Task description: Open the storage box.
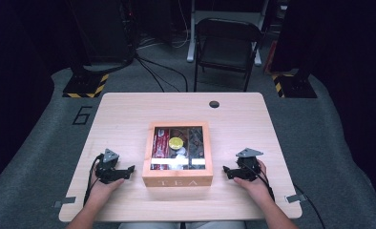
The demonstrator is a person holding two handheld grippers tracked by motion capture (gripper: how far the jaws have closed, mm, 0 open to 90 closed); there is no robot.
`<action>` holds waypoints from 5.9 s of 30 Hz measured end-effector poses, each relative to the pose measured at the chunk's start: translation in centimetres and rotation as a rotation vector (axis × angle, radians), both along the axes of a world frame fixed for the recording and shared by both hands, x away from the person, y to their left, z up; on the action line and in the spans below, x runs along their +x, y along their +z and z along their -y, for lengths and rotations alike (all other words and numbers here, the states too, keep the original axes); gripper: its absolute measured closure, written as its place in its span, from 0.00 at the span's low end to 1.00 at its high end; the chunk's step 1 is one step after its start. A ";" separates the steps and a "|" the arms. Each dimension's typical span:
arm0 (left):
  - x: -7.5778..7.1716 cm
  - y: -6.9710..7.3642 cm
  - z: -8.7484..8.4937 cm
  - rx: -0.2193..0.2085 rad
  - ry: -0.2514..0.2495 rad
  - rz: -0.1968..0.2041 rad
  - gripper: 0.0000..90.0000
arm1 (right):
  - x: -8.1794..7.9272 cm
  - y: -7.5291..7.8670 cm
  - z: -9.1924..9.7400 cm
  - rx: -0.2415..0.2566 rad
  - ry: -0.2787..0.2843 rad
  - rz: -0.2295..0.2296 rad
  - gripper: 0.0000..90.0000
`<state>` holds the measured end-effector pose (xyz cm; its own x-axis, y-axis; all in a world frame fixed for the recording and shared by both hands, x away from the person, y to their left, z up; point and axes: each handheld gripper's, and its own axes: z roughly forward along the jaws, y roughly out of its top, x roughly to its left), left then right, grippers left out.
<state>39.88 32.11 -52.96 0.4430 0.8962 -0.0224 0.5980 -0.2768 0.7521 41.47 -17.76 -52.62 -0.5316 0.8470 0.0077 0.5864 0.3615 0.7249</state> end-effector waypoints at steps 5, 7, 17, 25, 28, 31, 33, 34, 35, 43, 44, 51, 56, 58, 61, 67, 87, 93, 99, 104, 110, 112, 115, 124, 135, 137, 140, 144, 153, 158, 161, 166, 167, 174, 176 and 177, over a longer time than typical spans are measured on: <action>0.0 0.3 -0.4 -0.017 -0.002 -0.019 0.24 | 0.0 0.3 0.1 -0.011 0.019 -0.004 0.22; -0.1 0.5 -0.4 -0.017 0.001 -0.036 0.28 | -0.1 0.6 0.3 -0.006 0.018 -0.013 0.23; -0.3 1.3 -0.5 -0.042 0.021 -0.071 0.35 | -0.6 1.3 0.4 0.018 0.015 0.004 0.25; -0.8 2.0 -0.5 -0.056 0.022 -0.059 0.39 | -1.0 2.0 0.2 -0.004 0.028 0.025 0.26; -1.0 2.3 -0.4 -0.054 0.008 -0.048 0.39 | -1.2 2.2 0.1 0.003 0.035 0.031 0.26; -1.2 2.6 0.0 -0.047 -0.012 -0.039 0.39 | -1.3 2.5 0.1 0.012 0.045 0.037 0.26; -1.3 2.6 0.1 -0.041 -0.019 -0.032 0.39 | -1.4 2.6 0.1 0.019 0.051 0.050 0.27; -1.3 2.7 0.2 -0.038 -0.021 -0.024 0.39 | -1.5 2.7 0.0 0.024 0.051 0.055 0.28; -1.4 2.7 0.3 -0.038 -0.028 -0.026 0.39 | -1.5 2.7 0.0 0.024 0.051 0.055 0.28; -1.9 3.3 1.0 -0.060 -0.054 -0.003 0.41 | -1.8 3.3 -0.1 0.041 0.065 0.082 0.35; -1.9 3.3 1.0 -0.060 -0.054 -0.003 0.41 | -1.9 3.3 -0.2 0.046 0.064 0.080 0.35; -2.3 3.6 1.8 -0.032 -0.095 0.005 0.41 | -2.2 3.3 -1.0 0.026 0.125 0.057 0.35; -2.5 3.9 2.0 -0.039 -0.094 0.001 0.41 | -2.4 3.4 -1.3 0.016 0.136 0.066 0.36; -2.7 4.1 2.1 -0.036 -0.098 -0.008 0.41 | -2.6 3.6 -1.4 0.024 0.134 0.052 0.37; -2.8 4.4 2.3 -0.029 -0.098 -0.005 0.41 | -2.7 3.7 -1.5 0.021 0.133 0.052 0.38; -2.9 5.4 2.4 -0.048 -0.096 -0.020 0.41 | -3.2 4.7 -2.0 0.040 0.146 0.038 0.39; -4.4 9.8 2.5 -0.120 -0.115 0.016 0.43 | -5.0 9.2 -3.8 0.072 0.205 0.069 0.44; -5.2 8.8 3.1 -0.135 -0.152 0.004 0.46 | -5.7 9.0 -4.2 0.078 0.236 0.067 0.47; -5.8 8.0 3.8 -0.108 -0.198 -0.004 0.46 | -6.3 8.1 -4.7 0.083 0.264 0.046 0.48; -6.3 7.4 4.2 -0.118 -0.229 -0.007 0.47 | -6.7 7.2 -5.1 0.079 0.283 0.044 0.50; -6.8 6.7 4.9 -0.072 -0.286 -0.017 0.52 | -6.8 6.1 -5.7 0.051 0.307 0.022 0.52; -6.7 6.6 5.0 -0.062 -0.294 -0.017 0.53 | -6.8 6.0 -5.8 0.060 0.297 0.025 0.53; -6.7 6.2 5.3 -0.051 -0.291 -0.014 0.53 | -6.8 5.7 -5.8 0.057 0.307 0.020 0.55; -6.4 5.7 5.7 -0.073 -0.297 -0.030 0.53 | -6.8 5.6 -6.0 0.070 0.301 0.036 0.60; -6.5 6.0 5.9 -0.077 -0.307 -0.019 0.58 | -6.7 5.7 -6.0 0.067 0.304 0.037 0.61; -6.5 6.0 6.0 -0.075 -0.312 -0.018 0.58 | -6.6 5.7 -6.0 0.067 0.308 0.042 0.61; -6.6 6.0 6.3 -0.058 -0.305 -0.004 0.59 | -6.6 5.7 -6.0 0.063 0.309 0.047 0.61; -6.6 6.0 6.4 -0.052 -0.302 0.000 0.58 | -6.6 5.7 -6.0 0.056 0.308 0.048 0.61; -6.7 6.3 6.2 -0.088 -0.300 -0.006 0.61 | -6.8 6.0 -5.9 0.075 0.302 0.054 0.62; -6.6 6.5 6.1 -0.098 -0.301 -0.011 0.61 | -6.8 6.1 -5.9 0.078 0.299 0.063 0.62; -6.7 6.7 6.2 -0.096 -0.294 -0.001 0.62 | -6.9 6.3 -5.9 0.083 0.293 0.069 0.63; -6.5 7.2 6.4 -0.090 -0.287 0.012 0.63 | -6.9 6.8 -5.8 0.101 0.280 0.076 0.63; -6.5 7.2 6.4 -0.092 -0.282 0.016 0.63 | -6.8 6.8 -5.8 0.102 0.287 0.081 0.63; -6.3 8.4 6.3 -0.124 -0.272 0.019 0.63 | -6.6 7.8 -5.9 0.107 0.277 0.099 0.64; -6.2 8.7 6.3 -0.132 -0.266 0.022 0.62 | -6.5 8.3 -5.8 0.115 0.277 0.101 0.64; -6.2 8.9 6.3 -0.129 -0.265 0.024 0.62 | -6.5 8.4 -5.8 0.116 0.274 0.099 0.64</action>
<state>33.69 25.79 -44.09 0.6633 0.7394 -0.1158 0.4994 -0.3221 0.8042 34.97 -11.96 -44.23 -0.7426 0.6689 0.0324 0.4031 0.4078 0.8193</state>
